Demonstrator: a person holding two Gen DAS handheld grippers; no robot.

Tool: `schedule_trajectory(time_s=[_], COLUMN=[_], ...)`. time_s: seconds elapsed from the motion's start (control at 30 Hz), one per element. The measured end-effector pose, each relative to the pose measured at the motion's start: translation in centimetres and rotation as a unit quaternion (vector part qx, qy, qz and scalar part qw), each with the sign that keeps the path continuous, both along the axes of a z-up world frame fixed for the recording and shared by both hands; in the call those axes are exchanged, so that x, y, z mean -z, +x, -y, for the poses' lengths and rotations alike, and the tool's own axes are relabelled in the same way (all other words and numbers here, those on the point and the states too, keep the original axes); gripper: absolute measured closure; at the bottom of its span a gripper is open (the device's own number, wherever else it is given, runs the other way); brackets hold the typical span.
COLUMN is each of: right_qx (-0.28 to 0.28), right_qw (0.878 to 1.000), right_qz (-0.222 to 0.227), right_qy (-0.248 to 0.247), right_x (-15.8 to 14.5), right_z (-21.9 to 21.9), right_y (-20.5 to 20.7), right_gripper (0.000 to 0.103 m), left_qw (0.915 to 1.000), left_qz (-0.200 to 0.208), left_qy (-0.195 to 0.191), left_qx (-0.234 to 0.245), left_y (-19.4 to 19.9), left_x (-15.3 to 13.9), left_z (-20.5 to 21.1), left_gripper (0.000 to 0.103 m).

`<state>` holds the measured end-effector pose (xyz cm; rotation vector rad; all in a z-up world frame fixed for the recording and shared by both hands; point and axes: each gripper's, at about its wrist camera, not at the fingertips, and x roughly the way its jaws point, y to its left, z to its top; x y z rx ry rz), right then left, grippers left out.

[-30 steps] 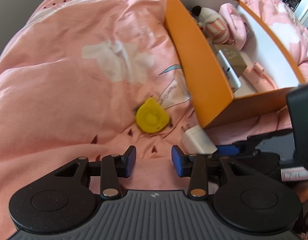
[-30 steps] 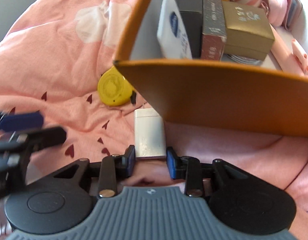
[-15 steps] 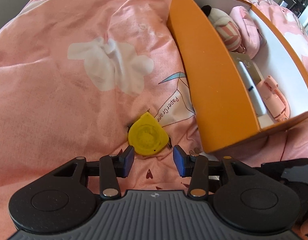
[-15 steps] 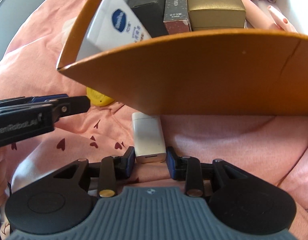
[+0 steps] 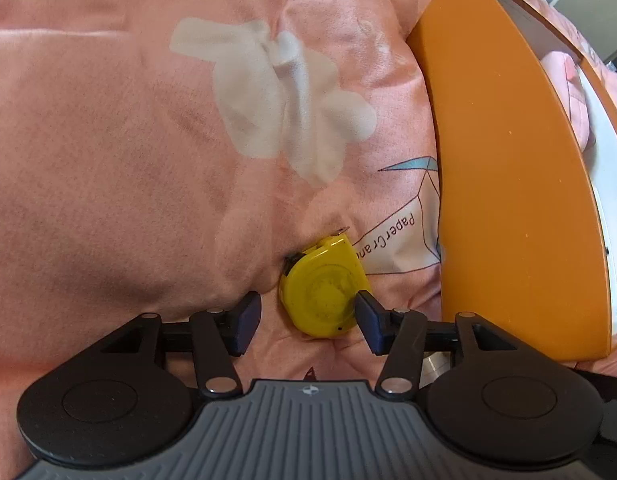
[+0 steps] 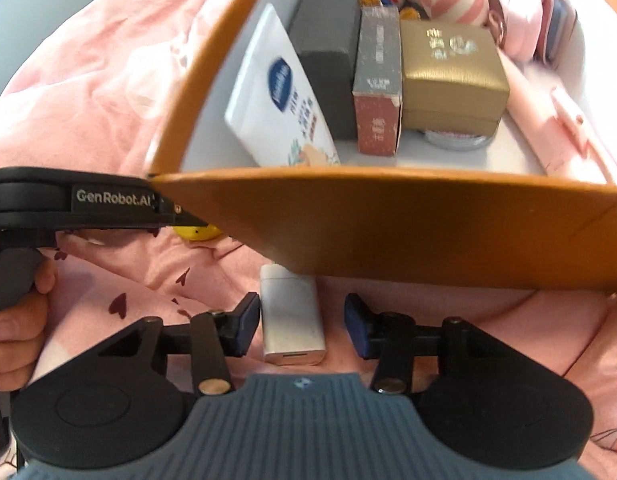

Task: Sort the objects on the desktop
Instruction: 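Grasp the yellow tape measure with the left tool while the right tool grasps the white charger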

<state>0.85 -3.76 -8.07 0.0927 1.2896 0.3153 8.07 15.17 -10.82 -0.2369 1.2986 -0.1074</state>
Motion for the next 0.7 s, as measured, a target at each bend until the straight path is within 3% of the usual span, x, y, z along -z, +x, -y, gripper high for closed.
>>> schedule_trajectory(time_s=[0.23,0.3,0.53,0.57,0.6,0.7], right_qx=[0.009,0.011,0.007,0.006,0.006,0.006], right_qw=[0.999,0.999,0.998,0.998,0.998,0.997], right_qz=[-0.026,-0.033,-0.046,-0.047,-0.048,-0.053], right_qy=[0.019,0.028,0.048,0.049,0.051,0.054], right_x=[1.2,1.5,1.5,1.5,1.5,1.7], right_z=[0.9,1.2,2.2,2.4,2.5,2.9], right_y=[0.5,0.6,0.1,0.0,-0.1,-0.2], right_gripper=[0.055,0.058,0.066,0.066,0.066,0.066], left_qw=[0.9998,0.9995,0.9992,0.9988,0.9984,0.9968], left_qz=[-0.005,-0.003,0.029,0.036,0.042,0.057], left_qy=[-0.022,-0.031,-0.023,-0.023,-0.021,-0.018], left_qx=[0.001,0.0,0.018,0.025,0.032,0.054], left_y=[0.3,0.2,-1.8,-2.2,-2.6,-3.5], left_x=[1.5,1.5,0.1,-0.3,-0.6,-1.5], left_z=[0.2,0.1,0.6,0.7,1.0,1.5], left_gripper=[0.036,0.044,0.047,0.051,0.065,0.071])
